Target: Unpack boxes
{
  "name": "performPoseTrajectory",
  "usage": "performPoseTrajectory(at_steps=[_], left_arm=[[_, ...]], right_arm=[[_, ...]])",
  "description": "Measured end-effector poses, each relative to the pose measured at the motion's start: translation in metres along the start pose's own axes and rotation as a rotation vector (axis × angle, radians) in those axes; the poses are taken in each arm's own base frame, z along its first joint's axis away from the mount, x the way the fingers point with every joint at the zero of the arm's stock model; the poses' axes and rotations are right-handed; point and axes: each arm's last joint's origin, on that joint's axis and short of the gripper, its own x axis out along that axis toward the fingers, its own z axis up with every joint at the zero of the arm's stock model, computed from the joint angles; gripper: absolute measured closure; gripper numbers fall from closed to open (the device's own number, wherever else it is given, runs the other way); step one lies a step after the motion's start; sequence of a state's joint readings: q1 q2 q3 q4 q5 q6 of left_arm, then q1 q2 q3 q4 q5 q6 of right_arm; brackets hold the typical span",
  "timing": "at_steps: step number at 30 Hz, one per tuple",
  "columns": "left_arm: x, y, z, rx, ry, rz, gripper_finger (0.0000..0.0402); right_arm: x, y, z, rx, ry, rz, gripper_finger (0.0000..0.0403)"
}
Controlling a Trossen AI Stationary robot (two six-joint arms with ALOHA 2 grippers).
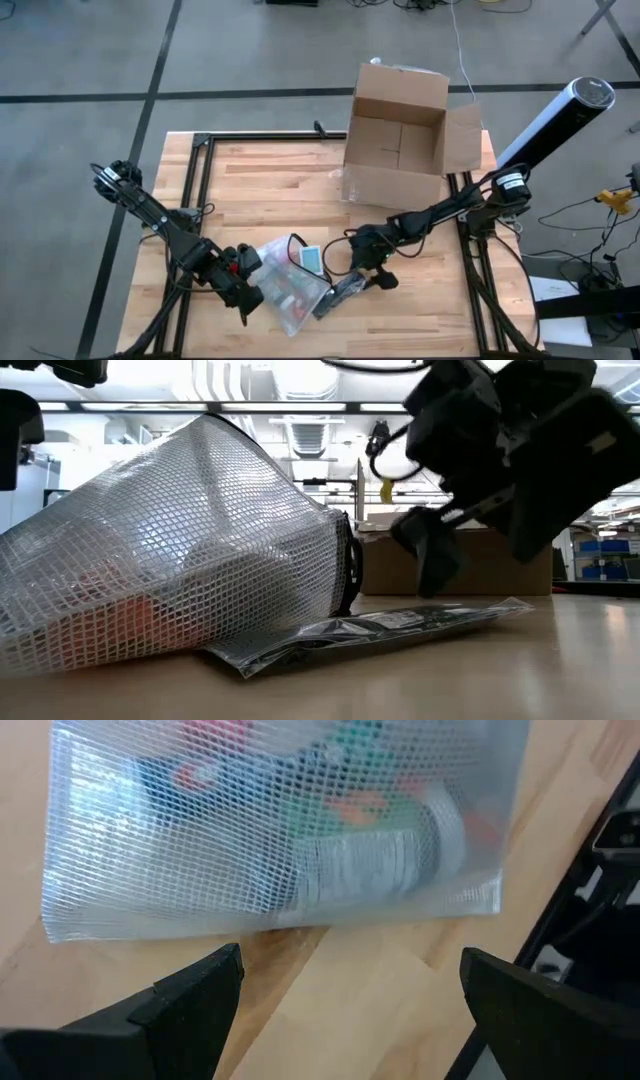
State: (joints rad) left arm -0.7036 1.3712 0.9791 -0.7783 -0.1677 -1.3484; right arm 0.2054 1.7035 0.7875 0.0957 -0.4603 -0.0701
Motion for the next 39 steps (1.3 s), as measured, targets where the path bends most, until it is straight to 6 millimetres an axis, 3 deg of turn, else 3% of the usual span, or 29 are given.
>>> performPoseTrajectory(at_steps=[4,11,14,16,23,25,34,39], left_arm=[[0.0,0.0,-0.001,0.019,0.022,-0.005,0.0048],[-0.002,0.0,-0.001,0.03,0.036,-0.016,0.0048],[-0.005,0.001,-0.001,0.028,0.046,-0.028,0.0048],[-0.006,0.001,-0.001,0.027,0.051,-0.036,0.0048],[-0.01,0.004,-0.001,0.029,0.053,-0.025,0.0048],[-0.01,0.004,-0.001,0.03,0.054,-0.02,0.0048],[-0.011,0.007,-0.001,0.042,0.037,0.007,0.0048],[-0.011,0.008,0.0,0.05,0.025,0.012,0.0048]], right_arm=[[0.01,0.005,0.005,-0.056,0.014,-0.07,0.0044],[0.053,-0.007,-0.005,-0.003,0.147,-0.151,0.0045],[0.059,-0.011,0.0,0.013,0.206,-0.175,0.0073],[0.059,-0.011,0.003,0.017,0.226,-0.19,0.0114],[0.041,-0.005,0.01,0.028,0.26,-0.2,0.0318],[0.034,-0.003,0.009,0.043,0.299,-0.195,0.0345],[0.0,0.011,-0.007,0.066,0.517,-0.167,0.0344],[-0.023,0.012,-0.008,0.057,0.524,-0.301,0.0344]])
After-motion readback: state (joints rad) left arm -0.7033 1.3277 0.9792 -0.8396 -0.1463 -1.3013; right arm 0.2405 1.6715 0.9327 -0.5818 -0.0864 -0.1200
